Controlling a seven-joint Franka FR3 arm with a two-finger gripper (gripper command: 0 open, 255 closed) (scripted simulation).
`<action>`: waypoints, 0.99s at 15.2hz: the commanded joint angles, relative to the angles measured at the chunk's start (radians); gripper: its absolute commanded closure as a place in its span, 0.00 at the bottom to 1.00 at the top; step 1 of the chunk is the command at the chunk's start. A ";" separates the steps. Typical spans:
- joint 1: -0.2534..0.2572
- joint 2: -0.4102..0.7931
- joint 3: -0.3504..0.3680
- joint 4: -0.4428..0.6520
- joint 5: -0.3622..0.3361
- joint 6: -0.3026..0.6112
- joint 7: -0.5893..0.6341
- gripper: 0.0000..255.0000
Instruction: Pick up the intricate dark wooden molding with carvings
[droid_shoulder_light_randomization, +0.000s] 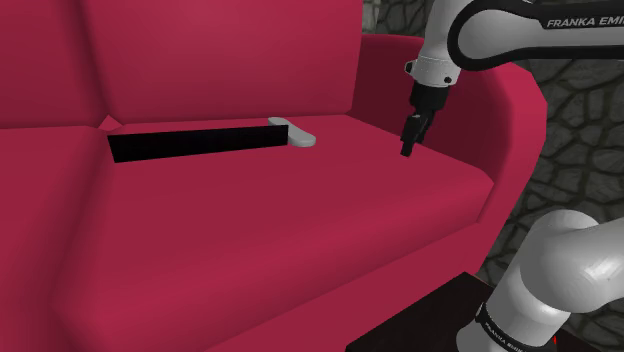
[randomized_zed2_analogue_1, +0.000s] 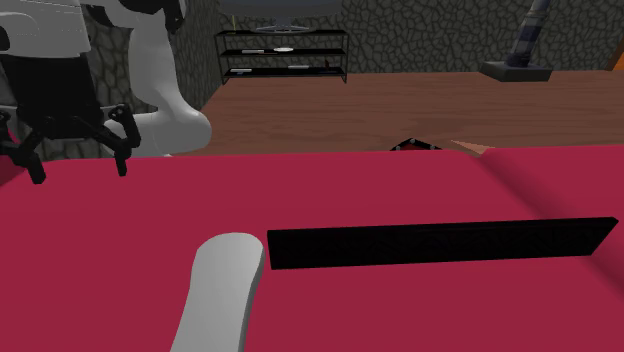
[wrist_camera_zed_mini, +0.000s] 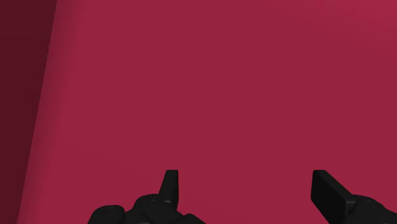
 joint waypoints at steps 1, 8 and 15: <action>0.000 0.000 0.000 0.000 0.000 0.000 0.000 0.00; 0.085 0.252 -0.013 0.204 0.040 0.059 -0.165 0.00; 0.161 0.480 -0.004 0.439 0.093 0.057 -0.331 0.00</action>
